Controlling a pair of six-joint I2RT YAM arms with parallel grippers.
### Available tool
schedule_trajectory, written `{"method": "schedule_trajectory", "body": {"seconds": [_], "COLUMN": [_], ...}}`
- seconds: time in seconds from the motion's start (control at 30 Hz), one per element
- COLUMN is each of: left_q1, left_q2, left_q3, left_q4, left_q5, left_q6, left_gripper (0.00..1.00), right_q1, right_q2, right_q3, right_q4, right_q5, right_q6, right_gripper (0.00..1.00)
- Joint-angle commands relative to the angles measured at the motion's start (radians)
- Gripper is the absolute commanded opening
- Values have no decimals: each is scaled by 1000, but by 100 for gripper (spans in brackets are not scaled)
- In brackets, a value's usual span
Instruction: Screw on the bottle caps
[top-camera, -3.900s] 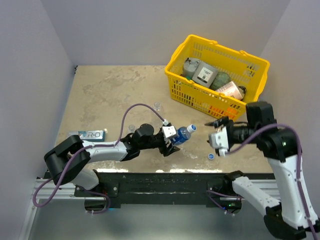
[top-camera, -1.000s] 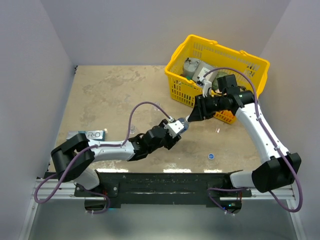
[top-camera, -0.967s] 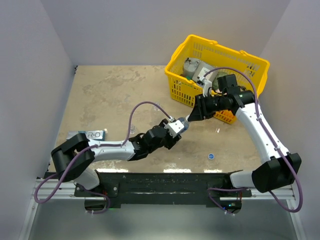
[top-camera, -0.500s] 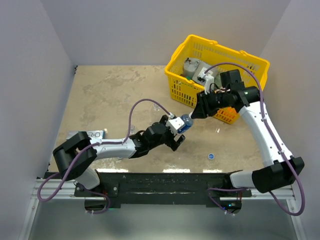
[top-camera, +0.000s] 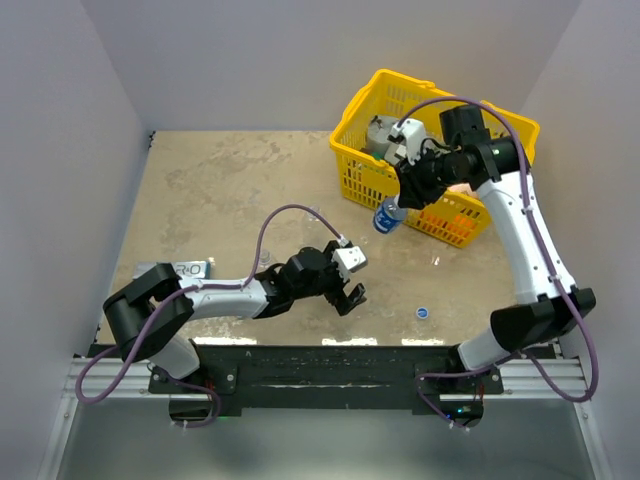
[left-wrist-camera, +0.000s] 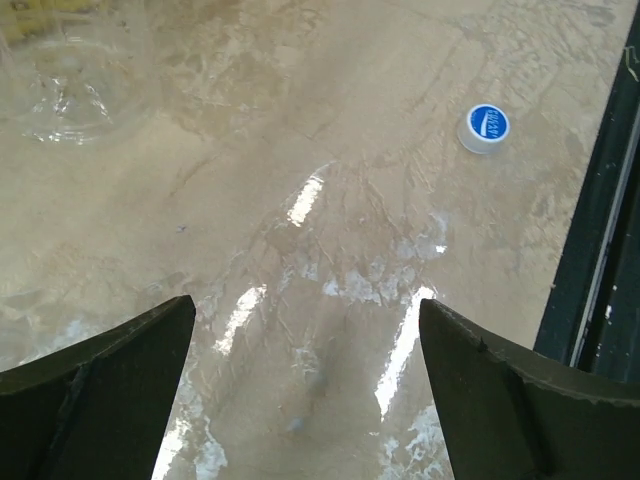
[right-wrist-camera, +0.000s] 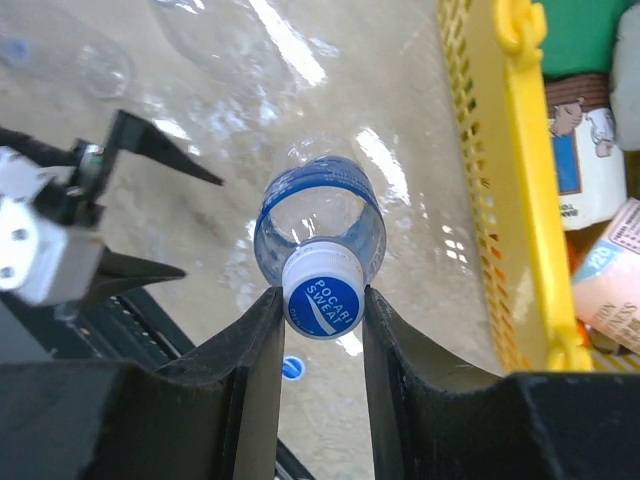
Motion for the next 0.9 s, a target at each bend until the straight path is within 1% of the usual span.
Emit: {"method": "schedule_trajectory", "body": {"seconds": [0.0, 0.13, 0.33, 0.43, 0.8, 0.83, 0.87], "left_q1": [-1, -1, -1, 1, 1, 0, -1], "left_q2": [-25, -25, -25, -23, -27, -25, -23], "left_q3": [-5, -8, -8, -10, -14, -14, -14], "left_q4": [73, 75, 75, 75, 78, 79, 81], "left_q5": [102, 111, 114, 120, 120, 120, 122], "left_q6": [32, 27, 30, 30, 33, 32, 32], "left_gripper": [99, 100, 100, 100, 99, 99, 99], "right_q1": [16, 42, 95, 121, 136, 141, 145], "right_q2": [54, 49, 32, 48, 22, 20, 19], "right_q3": [50, 18, -56, -85, -201, -211, -227], "right_q4": [-35, -7, 53, 65, 163, 169, 177], "right_q5": [161, 208, 241, 268, 299, 311, 316], "right_q6": [-68, -77, -70, -74, -94, -91, -89], "right_gripper": [0, 0, 0, 0, 0, 0, 5]}}
